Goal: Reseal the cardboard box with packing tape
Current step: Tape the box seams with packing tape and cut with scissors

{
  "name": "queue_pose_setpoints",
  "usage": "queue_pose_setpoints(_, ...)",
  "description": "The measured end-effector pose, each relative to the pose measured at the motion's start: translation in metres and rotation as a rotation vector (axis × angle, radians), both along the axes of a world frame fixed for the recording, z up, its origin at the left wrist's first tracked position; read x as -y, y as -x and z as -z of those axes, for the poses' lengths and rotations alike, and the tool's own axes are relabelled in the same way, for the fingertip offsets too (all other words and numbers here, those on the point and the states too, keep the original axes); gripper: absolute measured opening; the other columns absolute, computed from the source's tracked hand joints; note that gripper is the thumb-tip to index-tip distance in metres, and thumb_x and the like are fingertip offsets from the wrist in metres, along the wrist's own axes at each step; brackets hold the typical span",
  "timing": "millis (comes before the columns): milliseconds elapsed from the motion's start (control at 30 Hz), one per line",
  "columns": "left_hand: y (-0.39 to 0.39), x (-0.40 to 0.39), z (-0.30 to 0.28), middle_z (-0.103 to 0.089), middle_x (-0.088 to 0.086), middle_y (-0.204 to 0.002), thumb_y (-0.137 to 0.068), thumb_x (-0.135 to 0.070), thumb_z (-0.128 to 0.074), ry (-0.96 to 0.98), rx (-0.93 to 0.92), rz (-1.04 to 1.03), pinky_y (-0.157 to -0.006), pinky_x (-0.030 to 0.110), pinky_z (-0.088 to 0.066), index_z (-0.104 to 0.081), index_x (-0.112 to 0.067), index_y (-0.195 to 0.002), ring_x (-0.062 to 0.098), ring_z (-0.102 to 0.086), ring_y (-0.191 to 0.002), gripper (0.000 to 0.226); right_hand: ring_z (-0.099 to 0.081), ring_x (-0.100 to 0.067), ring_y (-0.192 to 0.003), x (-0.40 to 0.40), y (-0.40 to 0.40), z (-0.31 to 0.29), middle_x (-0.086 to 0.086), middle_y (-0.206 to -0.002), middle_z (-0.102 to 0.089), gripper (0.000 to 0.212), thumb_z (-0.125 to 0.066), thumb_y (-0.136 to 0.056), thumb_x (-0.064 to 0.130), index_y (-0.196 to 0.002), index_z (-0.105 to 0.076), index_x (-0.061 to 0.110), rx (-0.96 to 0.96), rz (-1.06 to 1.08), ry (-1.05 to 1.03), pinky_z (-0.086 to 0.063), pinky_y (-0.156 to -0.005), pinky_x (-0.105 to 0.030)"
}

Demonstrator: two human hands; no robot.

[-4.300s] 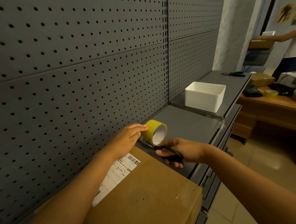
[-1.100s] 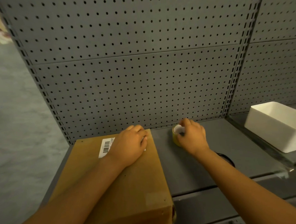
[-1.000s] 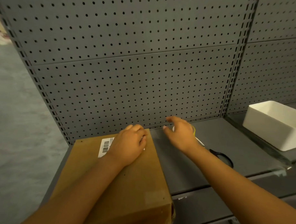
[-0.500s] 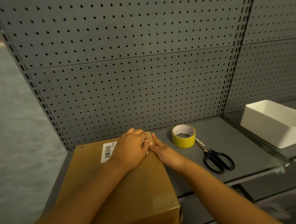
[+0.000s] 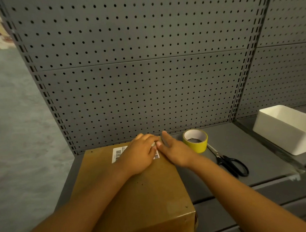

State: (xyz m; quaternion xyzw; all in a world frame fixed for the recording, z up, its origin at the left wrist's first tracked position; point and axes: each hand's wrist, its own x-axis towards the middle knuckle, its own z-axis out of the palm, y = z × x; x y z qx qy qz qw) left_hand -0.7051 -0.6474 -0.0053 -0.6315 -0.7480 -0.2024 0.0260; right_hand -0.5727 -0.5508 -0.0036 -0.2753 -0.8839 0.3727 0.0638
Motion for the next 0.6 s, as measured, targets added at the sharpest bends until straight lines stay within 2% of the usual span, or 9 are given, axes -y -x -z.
queue_pose_setpoints(100, -0.007, 0.003, 0.001, -0.049, -0.003, -0.131, -0.099, -0.028, -0.041, -0.049, 0.037, -0.062, -0.097, 0.025, -0.036, -0.044, -0.020, -0.131, 0.010, -0.043, -0.117, 0.033, -0.003, -0.010, -0.148, 0.005, -0.003, 0.005, 0.012, -0.160, 0.005, 0.060, -0.024, -0.101, 0.049, -0.152, 0.000, 0.028, 0.004, -0.069, -0.036, -0.008, -0.120, -0.031)
queue_pose_setpoints(167, -0.008, 0.005, 0.001, -0.049, -0.003, -0.133, -0.100, -0.029, -0.037, -0.039, -0.008, -0.081, -0.101, 0.026, -0.034, -0.045, -0.021, -0.132, 0.011, -0.043, -0.120, 0.034, 0.001, -0.012, -0.148, -0.003, -0.002, -0.002, 0.010, -0.160, 0.004, 0.058, -0.019, -0.102, 0.047, -0.153, -0.001, 0.026, 0.153, -0.056, -0.203, -0.004, -0.120, -0.037)
queue_pose_setpoints(233, -0.007, 0.005, 0.000, -0.049, -0.003, -0.139, -0.101, -0.031, -0.033, -0.009, -0.061, -0.076, -0.106, 0.026, -0.029, -0.046, -0.021, -0.136, 0.011, -0.042, -0.126, 0.039, 0.003, -0.012, -0.148, -0.002, 0.000, -0.001, 0.007, -0.161, 0.001, 0.056, -0.017, -0.103, 0.043, -0.154, -0.004, 0.022, 0.137, -0.005, -0.275, -0.001, -0.119, -0.038)
queue_pose_setpoints(333, -0.005, 0.005, -0.007, -0.041, -0.002, -0.149, -0.102, -0.033, -0.029, 0.091, -0.154, -0.054, -0.112, 0.027, -0.024, -0.042, -0.020, -0.143, 0.012, -0.036, -0.134, 0.045, 0.000, -0.008, -0.147, 0.006, 0.000, 0.005, 0.008, -0.161, 0.003, 0.056, -0.020, -0.104, 0.041, -0.153, -0.003, 0.022, 0.070, -0.031, -0.146, -0.003, -0.117, -0.028)
queue_pose_setpoints(467, -0.008, 0.012, -0.009, -0.029, -0.002, -0.155, -0.102, -0.039, -0.027, 0.171, -0.116, -0.068, -0.114, 0.032, -0.020, -0.026, -0.021, -0.149, 0.014, -0.026, -0.140, 0.050, 0.003, -0.011, -0.148, -0.001, -0.002, -0.006, 0.009, -0.160, 0.002, 0.055, -0.017, -0.104, 0.043, -0.154, -0.004, 0.023, 0.179, -0.029, -0.258, -0.003, -0.119, -0.038)
queue_pose_setpoints(533, -0.013, 0.016, -0.006, -0.022, -0.002, -0.157, -0.103, -0.040, -0.025, 0.140, -0.064, -0.086, -0.115, 0.031, -0.016, -0.013, -0.022, -0.153, 0.013, -0.021, -0.142, 0.054, 0.002, -0.009, -0.147, 0.005, -0.002, -0.003, 0.010, -0.160, 0.004, 0.055, -0.018, -0.103, 0.043, -0.153, -0.004, 0.024, 0.132, -0.041, -0.256, -0.005, -0.119, -0.036)
queue_pose_setpoints(600, -0.014, 0.016, -0.004, -0.010, -0.005, -0.160, -0.103, -0.040, -0.023, 0.133, -0.058, -0.072, -0.118, 0.032, -0.012, -0.003, -0.024, -0.153, 0.012, -0.014, -0.145, 0.056, 0.001, -0.009, -0.147, 0.005, -0.003, -0.003, 0.012, -0.160, 0.008, 0.056, -0.018, -0.103, 0.044, -0.153, 0.001, 0.026, 0.185, -0.085, -0.253, -0.006, -0.120, -0.036)
